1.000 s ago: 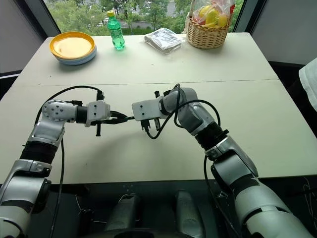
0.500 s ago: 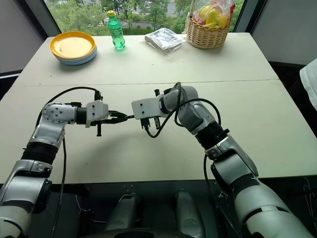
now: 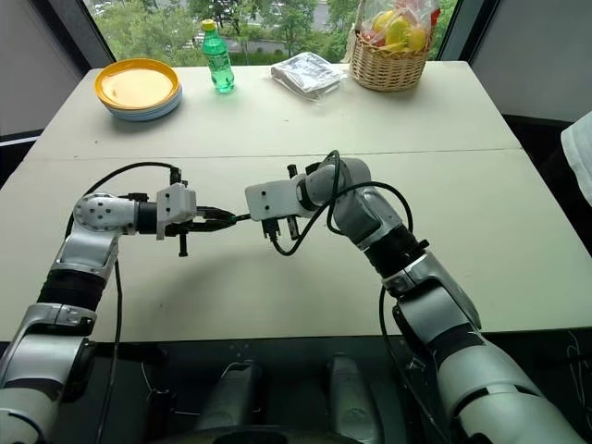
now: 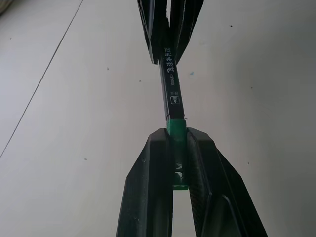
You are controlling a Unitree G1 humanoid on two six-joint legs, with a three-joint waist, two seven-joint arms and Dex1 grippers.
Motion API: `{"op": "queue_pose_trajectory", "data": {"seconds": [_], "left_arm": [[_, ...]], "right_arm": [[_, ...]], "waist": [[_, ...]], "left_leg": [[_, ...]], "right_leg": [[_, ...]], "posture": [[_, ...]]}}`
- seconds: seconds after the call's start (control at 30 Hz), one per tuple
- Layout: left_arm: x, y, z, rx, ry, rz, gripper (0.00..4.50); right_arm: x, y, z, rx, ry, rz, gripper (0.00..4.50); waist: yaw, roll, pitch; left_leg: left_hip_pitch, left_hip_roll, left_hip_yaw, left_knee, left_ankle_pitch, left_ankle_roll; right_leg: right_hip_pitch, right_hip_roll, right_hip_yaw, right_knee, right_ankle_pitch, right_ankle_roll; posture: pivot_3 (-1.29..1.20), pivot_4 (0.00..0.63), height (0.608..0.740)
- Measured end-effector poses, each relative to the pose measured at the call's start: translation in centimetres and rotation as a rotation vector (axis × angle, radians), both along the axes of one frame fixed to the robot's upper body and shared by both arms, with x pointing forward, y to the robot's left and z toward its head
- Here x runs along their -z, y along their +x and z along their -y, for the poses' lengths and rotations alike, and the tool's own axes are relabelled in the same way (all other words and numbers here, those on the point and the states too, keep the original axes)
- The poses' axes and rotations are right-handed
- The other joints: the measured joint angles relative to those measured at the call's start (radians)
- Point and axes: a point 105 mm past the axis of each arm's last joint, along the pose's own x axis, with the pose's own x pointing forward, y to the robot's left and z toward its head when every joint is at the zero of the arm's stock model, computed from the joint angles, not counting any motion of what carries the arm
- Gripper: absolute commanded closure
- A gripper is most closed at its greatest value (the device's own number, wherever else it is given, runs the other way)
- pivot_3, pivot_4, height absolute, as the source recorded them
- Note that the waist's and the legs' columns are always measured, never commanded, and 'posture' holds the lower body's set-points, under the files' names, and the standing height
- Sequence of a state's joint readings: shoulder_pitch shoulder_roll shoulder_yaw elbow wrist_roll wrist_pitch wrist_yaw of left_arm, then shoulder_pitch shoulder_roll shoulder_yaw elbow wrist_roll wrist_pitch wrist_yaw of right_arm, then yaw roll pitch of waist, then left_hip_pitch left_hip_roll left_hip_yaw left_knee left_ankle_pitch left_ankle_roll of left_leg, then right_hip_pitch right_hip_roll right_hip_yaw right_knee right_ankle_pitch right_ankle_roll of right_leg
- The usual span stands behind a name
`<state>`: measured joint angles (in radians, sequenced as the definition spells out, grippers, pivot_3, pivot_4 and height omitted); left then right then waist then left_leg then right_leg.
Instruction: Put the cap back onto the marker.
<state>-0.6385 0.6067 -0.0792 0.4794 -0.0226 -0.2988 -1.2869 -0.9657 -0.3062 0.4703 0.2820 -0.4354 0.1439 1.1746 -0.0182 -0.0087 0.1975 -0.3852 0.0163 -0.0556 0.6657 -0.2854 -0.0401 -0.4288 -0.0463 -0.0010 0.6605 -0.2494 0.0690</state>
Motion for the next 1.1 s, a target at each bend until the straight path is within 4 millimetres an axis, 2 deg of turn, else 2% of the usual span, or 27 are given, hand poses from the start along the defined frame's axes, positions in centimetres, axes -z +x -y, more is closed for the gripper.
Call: {"op": "queue_pose_trajectory", "data": {"seconds": [0.23,0.57,1.1], "left_arm": [[-0.02,0.33,0.19,0.005,0.03,0.061,4.5],[0.51,-0.38,0.15,-0.06,-0.116,-0.184,4.5],[0.38,-0.05,0.46,-0.073,-0.081,-0.189,4.5]], "right_arm": [[-0.02,0.19,0.1,0.011,-0.002,0.013,4.48],[0.19,-0.06,0.01,-0.007,-0.019,0.003,4.48],[0.5,-0.01,-0.05,-0.012,-0.048,0.025,4.48]], "waist": [[-0.001,0.0,0.0],[-0.002,0.0,0.0],[-0.002,0.0,0.0]], "left_leg": [[0.0,0.0,0.0,0.0,0.0,0.0],[0.0,0.0,0.0,0.0,0.0,0.0],[0.0,0.0,0.0,0.0,0.0,0.0]], "right_leg": [[0.0,0.0,0.0,0.0,0.0,0.0],[0.0,0.0,0.0,0.001,0.0,0.0],[0.0,0.0,0.0,0.001,0.0,0.0]], "posture": [[0.0,0.15,0.74],[0.0,0.15,0.74],[0.0,0.15,0.74]]}}
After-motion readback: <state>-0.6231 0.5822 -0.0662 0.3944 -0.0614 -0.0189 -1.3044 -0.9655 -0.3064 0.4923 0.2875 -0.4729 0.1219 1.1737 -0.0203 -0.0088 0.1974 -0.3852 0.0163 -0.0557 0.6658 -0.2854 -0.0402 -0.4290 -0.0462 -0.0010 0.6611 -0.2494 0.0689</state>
